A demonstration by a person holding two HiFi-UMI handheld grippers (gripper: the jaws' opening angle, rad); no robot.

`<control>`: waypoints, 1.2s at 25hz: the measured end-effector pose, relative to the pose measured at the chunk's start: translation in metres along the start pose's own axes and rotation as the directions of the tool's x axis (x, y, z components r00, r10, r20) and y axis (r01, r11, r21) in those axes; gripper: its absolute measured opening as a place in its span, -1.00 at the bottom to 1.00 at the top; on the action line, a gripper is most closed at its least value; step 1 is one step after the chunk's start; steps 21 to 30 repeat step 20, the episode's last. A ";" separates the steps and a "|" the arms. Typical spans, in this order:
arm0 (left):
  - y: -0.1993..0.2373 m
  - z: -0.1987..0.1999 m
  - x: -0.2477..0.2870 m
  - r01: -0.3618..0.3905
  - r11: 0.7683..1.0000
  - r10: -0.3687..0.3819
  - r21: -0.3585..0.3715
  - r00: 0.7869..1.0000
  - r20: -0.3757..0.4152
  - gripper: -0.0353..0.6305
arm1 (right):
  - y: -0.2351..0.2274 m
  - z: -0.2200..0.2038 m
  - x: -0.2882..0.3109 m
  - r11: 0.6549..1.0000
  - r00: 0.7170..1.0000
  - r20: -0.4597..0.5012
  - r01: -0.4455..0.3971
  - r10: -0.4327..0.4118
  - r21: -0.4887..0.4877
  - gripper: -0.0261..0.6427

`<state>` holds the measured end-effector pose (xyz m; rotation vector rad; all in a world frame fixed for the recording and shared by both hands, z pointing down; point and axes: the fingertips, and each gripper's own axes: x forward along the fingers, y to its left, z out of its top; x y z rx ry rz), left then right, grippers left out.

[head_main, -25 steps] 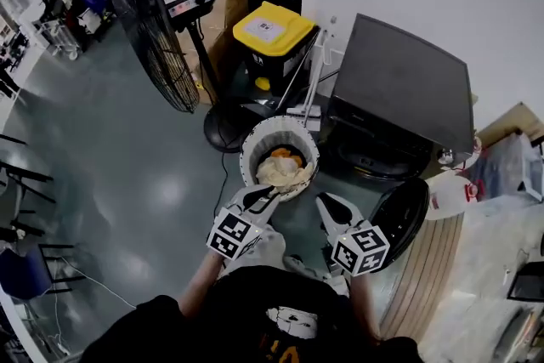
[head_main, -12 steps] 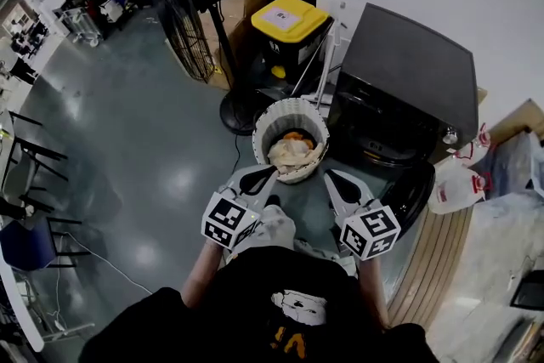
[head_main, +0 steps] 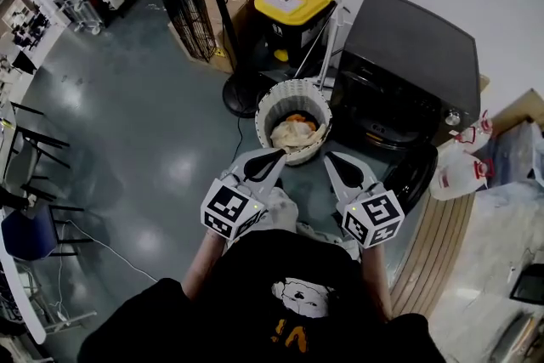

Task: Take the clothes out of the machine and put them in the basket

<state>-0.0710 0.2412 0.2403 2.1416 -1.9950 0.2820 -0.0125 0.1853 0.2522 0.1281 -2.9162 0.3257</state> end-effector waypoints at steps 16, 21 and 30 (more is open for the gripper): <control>0.001 0.007 -0.004 0.024 1.000 -0.024 0.006 0.998 0.058 -0.88 | 0.008 -0.002 0.011 0.999 1.000 -0.021 -0.007 0.007 -0.039 -0.89; 0.008 0.006 -0.006 0.032 0.999 -0.031 -0.020 0.998 0.061 -0.88 | 0.012 -0.001 0.021 0.999 0.999 -0.030 -0.015 0.013 -0.044 -0.89; 0.008 0.006 -0.006 0.032 0.999 -0.031 -0.020 0.998 0.061 -0.88 | 0.012 -0.001 0.021 0.999 0.999 -0.030 -0.015 0.013 -0.044 -0.89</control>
